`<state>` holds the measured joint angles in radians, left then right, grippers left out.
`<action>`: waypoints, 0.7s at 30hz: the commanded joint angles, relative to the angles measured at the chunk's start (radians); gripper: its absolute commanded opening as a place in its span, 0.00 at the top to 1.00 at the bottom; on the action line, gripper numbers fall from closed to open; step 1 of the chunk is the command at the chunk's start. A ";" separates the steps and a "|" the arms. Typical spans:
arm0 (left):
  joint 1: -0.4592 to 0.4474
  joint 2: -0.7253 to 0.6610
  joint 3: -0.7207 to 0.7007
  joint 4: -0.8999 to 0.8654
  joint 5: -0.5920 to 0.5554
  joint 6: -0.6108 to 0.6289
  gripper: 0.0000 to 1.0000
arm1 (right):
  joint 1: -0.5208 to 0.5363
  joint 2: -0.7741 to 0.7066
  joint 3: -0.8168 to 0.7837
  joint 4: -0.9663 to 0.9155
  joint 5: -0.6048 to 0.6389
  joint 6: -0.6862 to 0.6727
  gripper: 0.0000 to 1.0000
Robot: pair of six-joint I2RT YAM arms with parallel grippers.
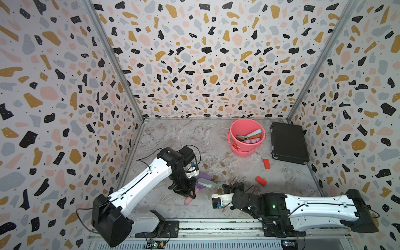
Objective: Brush the soil off the hand trowel and place it into the bucket
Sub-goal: Brush off the soil from the hand trowel.
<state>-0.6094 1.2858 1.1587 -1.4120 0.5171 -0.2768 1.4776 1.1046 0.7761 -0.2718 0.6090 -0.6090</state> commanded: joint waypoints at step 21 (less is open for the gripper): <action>0.005 -0.025 0.038 -0.036 -0.030 0.014 1.00 | -0.041 0.008 -0.099 -0.012 0.144 -0.099 1.00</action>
<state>-0.6086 1.2839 1.1595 -1.4223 0.5068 -0.2787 1.4517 1.1469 0.6907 -0.2386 0.7185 -0.7052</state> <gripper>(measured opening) 0.219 0.077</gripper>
